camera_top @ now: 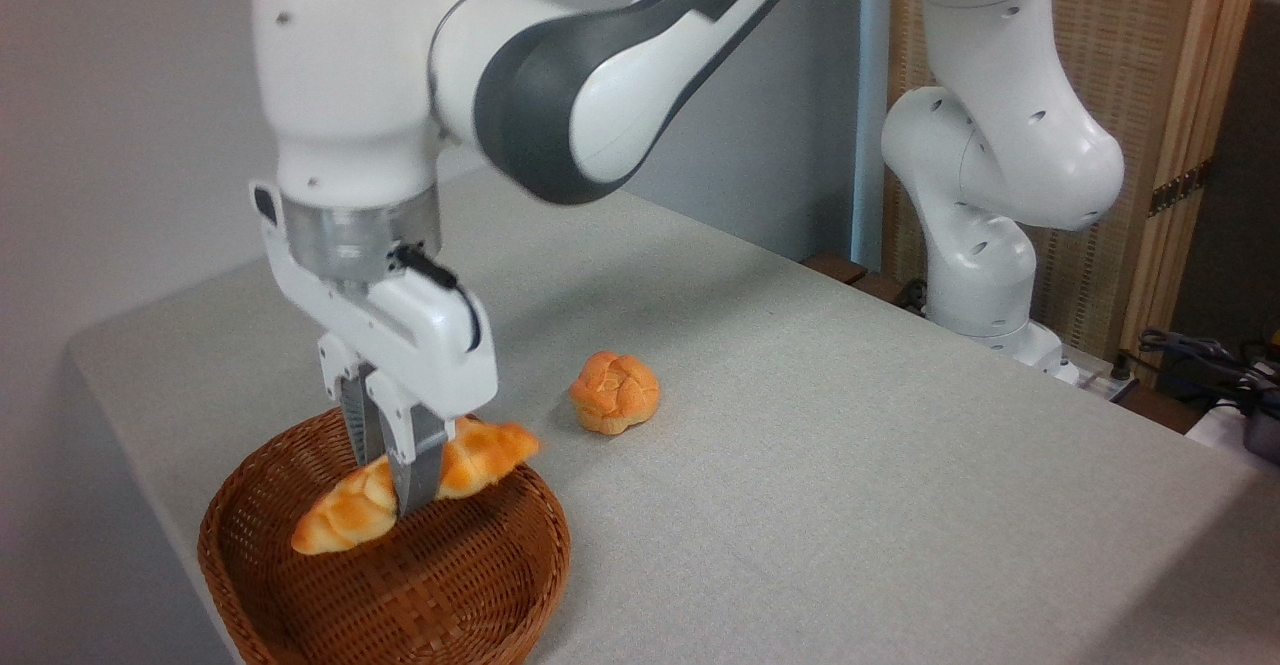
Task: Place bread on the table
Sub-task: 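Carry the braided roll out of the basket beside the orange bun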
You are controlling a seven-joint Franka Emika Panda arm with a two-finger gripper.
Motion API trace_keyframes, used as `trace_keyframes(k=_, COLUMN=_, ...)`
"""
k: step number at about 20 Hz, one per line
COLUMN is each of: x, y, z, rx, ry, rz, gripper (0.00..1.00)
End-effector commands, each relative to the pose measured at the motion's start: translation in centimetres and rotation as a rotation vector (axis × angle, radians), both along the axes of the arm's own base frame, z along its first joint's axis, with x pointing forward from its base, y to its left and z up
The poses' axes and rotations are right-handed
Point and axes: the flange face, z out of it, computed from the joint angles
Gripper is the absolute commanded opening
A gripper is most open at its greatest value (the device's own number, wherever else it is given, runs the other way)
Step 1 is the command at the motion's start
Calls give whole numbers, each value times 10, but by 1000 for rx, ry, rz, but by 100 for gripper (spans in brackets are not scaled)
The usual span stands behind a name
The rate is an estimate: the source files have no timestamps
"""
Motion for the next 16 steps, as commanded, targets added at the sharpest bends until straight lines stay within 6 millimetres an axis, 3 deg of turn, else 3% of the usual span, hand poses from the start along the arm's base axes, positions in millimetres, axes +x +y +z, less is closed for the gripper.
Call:
trace_keyframes(k=1, x=-15, y=28, z=37, rx=-102, ry=-41, rz=88, gripper=23)
trace_keyframes(k=5, x=-38, y=36, z=57, rx=-85, ry=-2, rz=63, gripper=23)
trace_keyframes(k=8, x=-76, y=37, z=60, rx=-49, ry=103, rz=-2, gripper=24)
trace_keyframes(k=11, x=-123, y=36, z=40, rx=-12, ry=165, rz=-68, gripper=24)
trace_keyframes(k=13, x=-141, y=32, z=23, rx=42, ry=207, rz=-96, gripper=24)
trace_keyframes(k=16, x=-158, y=24, z=-22, rx=123, ry=313, rz=-139, gripper=26)
